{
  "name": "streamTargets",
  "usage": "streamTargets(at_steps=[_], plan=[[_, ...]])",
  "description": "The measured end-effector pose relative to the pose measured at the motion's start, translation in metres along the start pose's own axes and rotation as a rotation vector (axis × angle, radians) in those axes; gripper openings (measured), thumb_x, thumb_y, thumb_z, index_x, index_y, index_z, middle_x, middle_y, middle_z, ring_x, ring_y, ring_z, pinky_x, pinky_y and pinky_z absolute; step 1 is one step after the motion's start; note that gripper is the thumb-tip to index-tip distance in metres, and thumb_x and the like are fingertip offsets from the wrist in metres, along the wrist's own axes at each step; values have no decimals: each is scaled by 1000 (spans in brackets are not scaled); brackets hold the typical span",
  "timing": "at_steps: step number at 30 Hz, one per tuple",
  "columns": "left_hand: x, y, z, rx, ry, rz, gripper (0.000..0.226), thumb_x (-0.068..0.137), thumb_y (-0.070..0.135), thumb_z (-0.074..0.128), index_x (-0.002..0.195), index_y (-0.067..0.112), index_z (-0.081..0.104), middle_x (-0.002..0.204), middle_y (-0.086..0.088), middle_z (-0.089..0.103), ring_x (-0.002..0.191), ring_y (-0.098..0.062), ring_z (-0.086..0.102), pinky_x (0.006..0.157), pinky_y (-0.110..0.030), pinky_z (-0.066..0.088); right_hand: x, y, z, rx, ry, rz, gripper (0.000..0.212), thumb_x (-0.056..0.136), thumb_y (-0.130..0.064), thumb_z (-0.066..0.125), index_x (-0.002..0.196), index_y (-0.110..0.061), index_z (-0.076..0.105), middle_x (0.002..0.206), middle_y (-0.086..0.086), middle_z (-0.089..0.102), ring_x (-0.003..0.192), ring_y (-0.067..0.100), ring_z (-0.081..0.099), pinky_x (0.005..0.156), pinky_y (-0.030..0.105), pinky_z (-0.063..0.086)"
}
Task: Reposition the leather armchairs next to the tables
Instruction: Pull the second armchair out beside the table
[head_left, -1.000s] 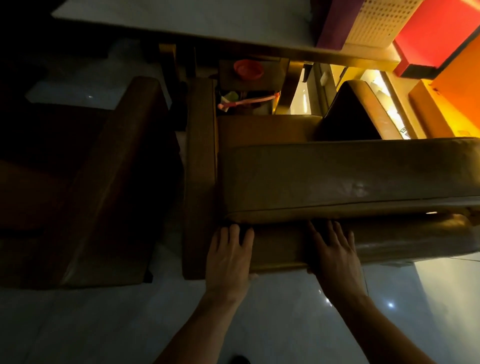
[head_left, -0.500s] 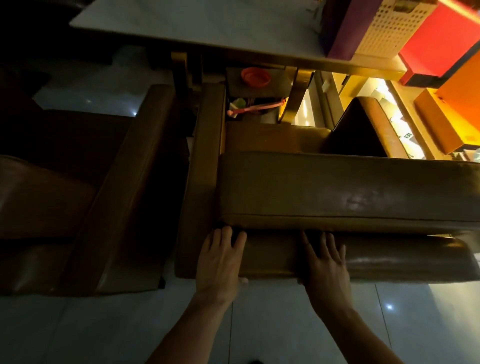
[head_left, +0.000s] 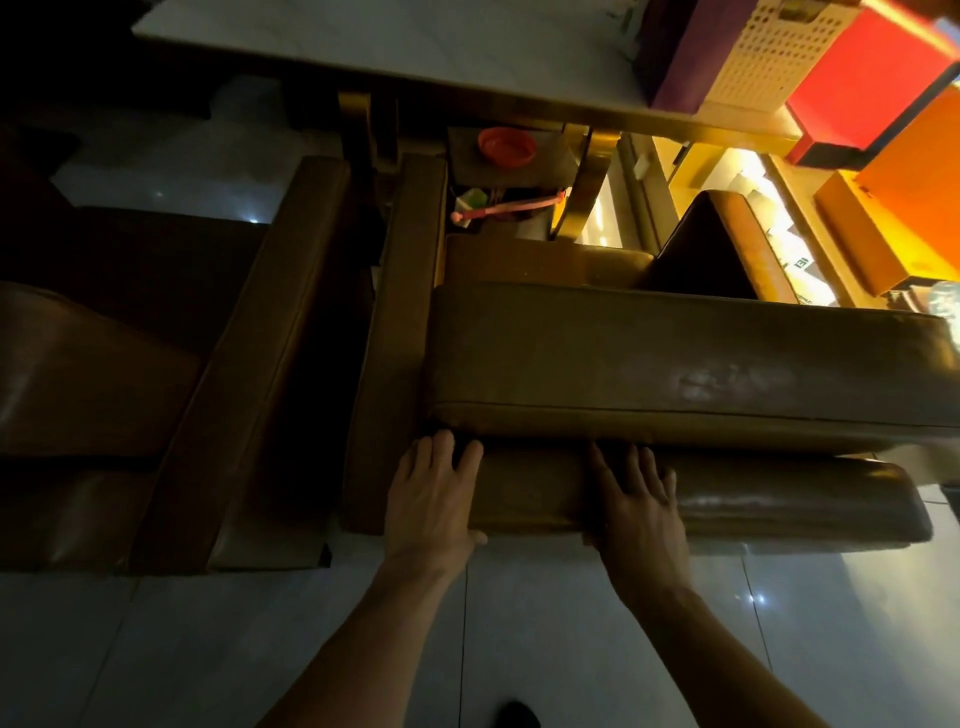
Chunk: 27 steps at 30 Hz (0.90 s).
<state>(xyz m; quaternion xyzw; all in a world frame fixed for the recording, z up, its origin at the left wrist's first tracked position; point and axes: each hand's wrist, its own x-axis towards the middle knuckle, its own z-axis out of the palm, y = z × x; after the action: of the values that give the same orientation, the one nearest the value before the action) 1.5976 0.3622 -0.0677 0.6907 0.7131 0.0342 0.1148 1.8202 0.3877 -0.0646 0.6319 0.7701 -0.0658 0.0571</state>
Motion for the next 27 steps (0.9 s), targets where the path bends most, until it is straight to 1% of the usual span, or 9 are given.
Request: streamTargets(at_steps=[5, 11, 15, 17, 19, 21, 22, 24, 27], plan=[[-2, 3, -2, 5, -3, -8, 101, 63, 59, 82, 143, 29, 28, 141, -6, 30, 130, -26, 32, 111, -39, 29, -3, 3, -2, -6, -2, -15, 105, 81, -33, 73, 153, -29, -3, 160, 17, 4, 147, 37, -2, 119, 55, 11], [-4, 7, -5, -6, -30, -38, 104, 63, 60, 82, 145, 30, 26, 143, -5, 29, 132, -26, 30, 111, -38, 30, -5, 6, 3, 18, 26, -20, 107, 76, -36, 78, 153, -30, 3, 160, 17, 10, 147, 36, 1, 119, 54, 11], [-5, 9, -6, -19, -42, -55, 108, 62, 60, 83, 147, 29, 25, 143, -6, 27, 132, -27, 30, 110, -39, 34, -8, 14, 0, 87, 28, -68, 106, 77, -39, 76, 152, -34, 1, 161, 10, 2, 147, 28, -7, 119, 50, 8], [-6, 10, -5, -38, -57, -73, 111, 63, 63, 80, 150, 30, 19, 146, -4, 24, 136, -28, 27, 113, -40, 31, -11, 23, -4, 149, 27, -80, 103, 76, -43, 76, 152, -36, 7, 161, 5, 3, 147, 25, -6, 119, 49, 16], [-10, 11, -4, -67, -55, -96, 117, 59, 69, 79, 152, 30, 19, 149, -4, 24, 140, -30, 25, 117, -43, 28, -16, 44, -7, 196, 51, -17, 102, 71, -52, 76, 151, -37, 15, 161, 2, 14, 148, 24, 4, 116, 49, 24], [-15, 13, 0, -60, -33, -112, 123, 49, 76, 78, 150, 27, 28, 147, -8, 33, 138, -34, 30, 117, -50, 27, -24, 76, -9, 193, 63, 86, 105, 67, -60, 75, 151, -36, 16, 159, 2, 20, 147, 26, 10, 114, 51, 27], [-18, 16, 3, -59, 5, -114, 123, 46, 78, 78, 148, 25, 33, 144, -10, 37, 136, -35, 34, 115, -52, 28, -27, 95, -10, 180, 58, 138, 108, 66, -61, 76, 151, -34, 16, 159, 4, 20, 146, 29, 11, 113, 53, 29], [-23, 30, 9, -68, 77, -100, 115, 49, 75, 78, 145, 23, 40, 140, -10, 41, 132, -36, 38, 112, -53, 33, -33, 131, -13, 149, 42, 212, 114, 62, -60, 79, 152, -31, 15, 159, 11, 19, 146, 34, 11, 111, 57, 31], [-27, 64, 12, -77, 97, -11, 109, 56, 70, 78, 147, 28, 37, 142, -7, 41, 132, -34, 39, 109, -51, 36, -31, 169, -16, 126, 44, 238, 121, 59, -60, 81, 152, -31, 9, 159, 16, 14, 145, 40, 8, 109, 60, 31]])
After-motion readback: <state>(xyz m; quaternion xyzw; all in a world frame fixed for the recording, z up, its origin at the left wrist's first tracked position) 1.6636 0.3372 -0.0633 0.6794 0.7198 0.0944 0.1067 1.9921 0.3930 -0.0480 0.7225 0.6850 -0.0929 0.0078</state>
